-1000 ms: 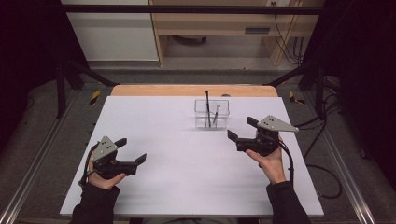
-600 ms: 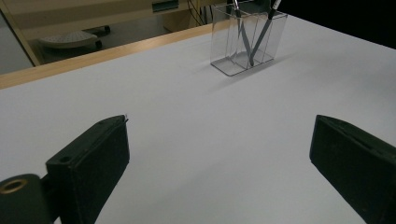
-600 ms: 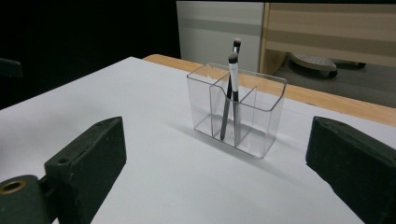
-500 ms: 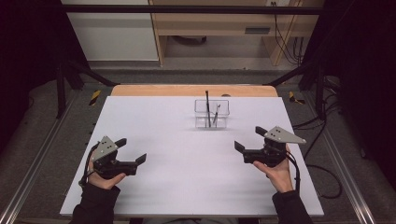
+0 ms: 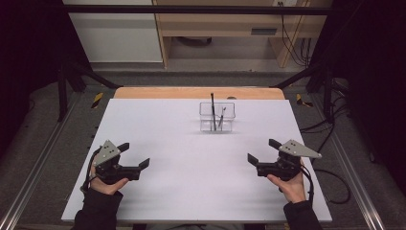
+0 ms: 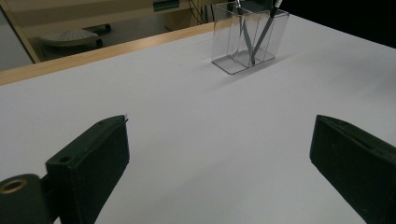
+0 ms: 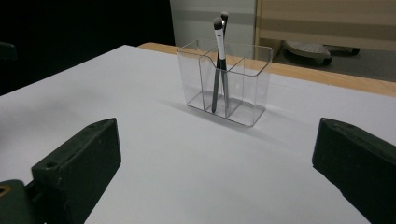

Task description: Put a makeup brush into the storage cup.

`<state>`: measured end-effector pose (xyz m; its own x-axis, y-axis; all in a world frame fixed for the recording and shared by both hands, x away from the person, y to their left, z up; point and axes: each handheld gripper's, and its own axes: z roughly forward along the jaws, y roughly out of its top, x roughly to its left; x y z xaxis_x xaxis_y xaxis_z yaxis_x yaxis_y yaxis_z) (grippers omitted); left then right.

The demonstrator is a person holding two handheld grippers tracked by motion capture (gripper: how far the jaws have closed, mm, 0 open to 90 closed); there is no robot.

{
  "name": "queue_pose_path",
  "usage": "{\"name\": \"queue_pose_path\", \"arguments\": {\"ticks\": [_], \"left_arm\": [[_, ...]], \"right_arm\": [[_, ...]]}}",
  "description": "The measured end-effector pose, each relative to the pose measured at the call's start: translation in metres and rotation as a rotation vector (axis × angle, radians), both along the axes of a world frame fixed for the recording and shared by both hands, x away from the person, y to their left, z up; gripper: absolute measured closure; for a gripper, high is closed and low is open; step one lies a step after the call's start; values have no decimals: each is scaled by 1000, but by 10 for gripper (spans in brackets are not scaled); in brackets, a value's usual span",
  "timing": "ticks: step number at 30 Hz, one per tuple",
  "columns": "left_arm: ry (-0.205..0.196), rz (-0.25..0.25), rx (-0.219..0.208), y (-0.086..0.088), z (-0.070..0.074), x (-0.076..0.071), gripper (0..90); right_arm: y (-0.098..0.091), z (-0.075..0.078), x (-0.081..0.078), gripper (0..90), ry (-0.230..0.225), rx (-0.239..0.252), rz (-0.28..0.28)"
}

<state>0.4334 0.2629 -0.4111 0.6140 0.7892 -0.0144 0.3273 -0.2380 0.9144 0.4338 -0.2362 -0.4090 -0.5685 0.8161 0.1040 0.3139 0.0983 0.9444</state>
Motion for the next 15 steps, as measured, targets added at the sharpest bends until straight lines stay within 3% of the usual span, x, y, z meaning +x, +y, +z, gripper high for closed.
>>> {"name": "queue_pose_path", "arguments": {"ticks": [15], "left_arm": [[12,-1,17,-1,-6,0,46]], "right_arm": [[-12,-9,-5,19,7,-6,-19]]}}
